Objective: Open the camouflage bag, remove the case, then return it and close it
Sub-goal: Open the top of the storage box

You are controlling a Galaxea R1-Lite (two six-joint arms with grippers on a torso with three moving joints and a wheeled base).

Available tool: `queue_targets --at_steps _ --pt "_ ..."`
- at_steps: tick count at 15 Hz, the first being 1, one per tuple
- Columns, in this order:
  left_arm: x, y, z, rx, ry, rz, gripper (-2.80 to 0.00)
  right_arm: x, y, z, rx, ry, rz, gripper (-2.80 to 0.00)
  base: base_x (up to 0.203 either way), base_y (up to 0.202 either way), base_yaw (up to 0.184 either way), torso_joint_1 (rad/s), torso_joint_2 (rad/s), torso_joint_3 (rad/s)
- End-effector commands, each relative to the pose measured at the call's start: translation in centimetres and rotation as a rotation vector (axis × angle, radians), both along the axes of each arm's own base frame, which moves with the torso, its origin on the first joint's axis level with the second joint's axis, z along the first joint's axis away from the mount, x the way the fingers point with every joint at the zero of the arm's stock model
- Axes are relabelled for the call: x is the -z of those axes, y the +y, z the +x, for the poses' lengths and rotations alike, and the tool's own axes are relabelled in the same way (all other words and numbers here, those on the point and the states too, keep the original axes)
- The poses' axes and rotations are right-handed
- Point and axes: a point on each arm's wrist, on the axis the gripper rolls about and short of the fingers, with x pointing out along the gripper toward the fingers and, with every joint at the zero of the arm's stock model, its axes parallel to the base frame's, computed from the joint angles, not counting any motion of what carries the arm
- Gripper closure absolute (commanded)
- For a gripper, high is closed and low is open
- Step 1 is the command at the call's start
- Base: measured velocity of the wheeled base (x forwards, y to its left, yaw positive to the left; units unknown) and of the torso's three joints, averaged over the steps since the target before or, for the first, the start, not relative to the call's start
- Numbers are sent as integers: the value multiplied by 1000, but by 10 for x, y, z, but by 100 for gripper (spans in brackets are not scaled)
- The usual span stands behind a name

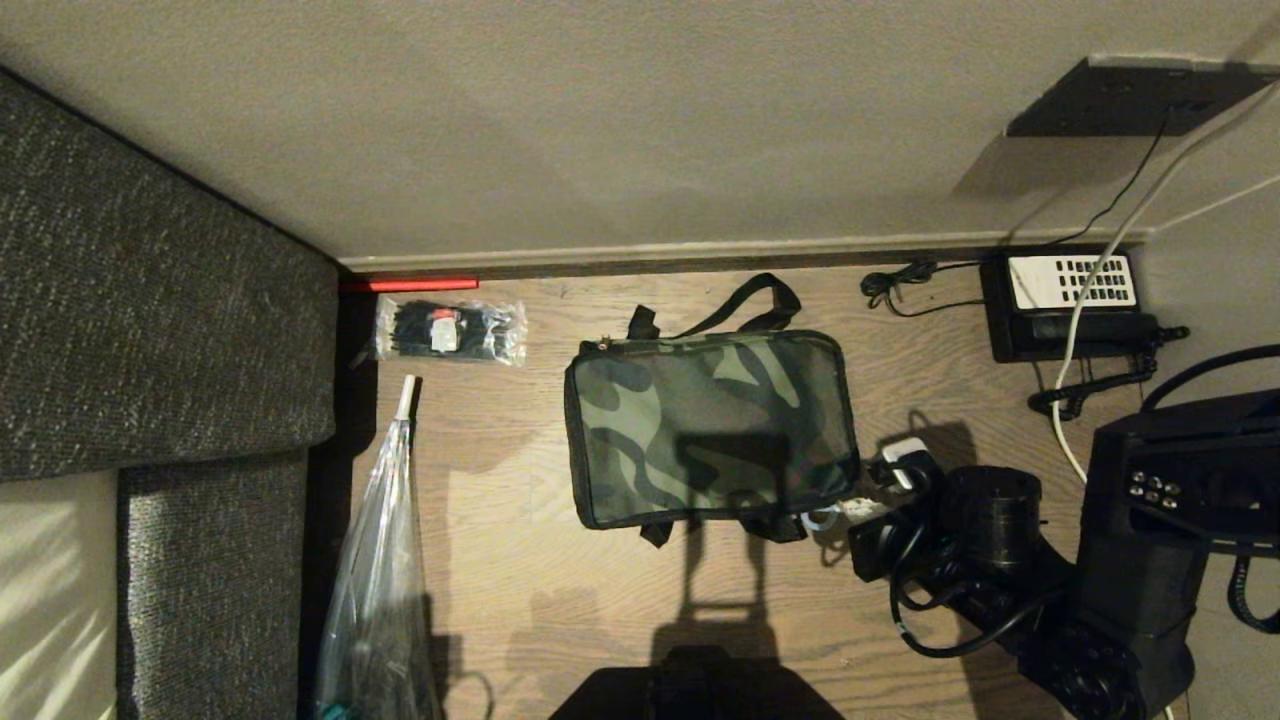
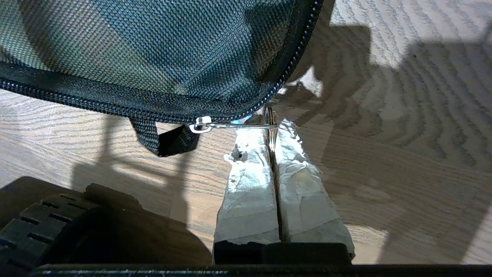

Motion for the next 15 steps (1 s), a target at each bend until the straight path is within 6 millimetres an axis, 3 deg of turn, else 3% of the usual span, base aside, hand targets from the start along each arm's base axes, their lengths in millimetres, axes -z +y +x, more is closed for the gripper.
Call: queue_targets --at_steps 1,8,15 --pt "1 0 0 -2 3 0 0 -2 -1 2 9 -14 0 0 0 0 0 0 0 0" --pt "1 0 0 0 3 0 0 -6 -28 10 83 -7 -12 0 0 0 0 0 0 0" --pt "1 0 0 0 3 0 0 -23 -25 14 27 -59 50 0 0 0 0 0 0 0"
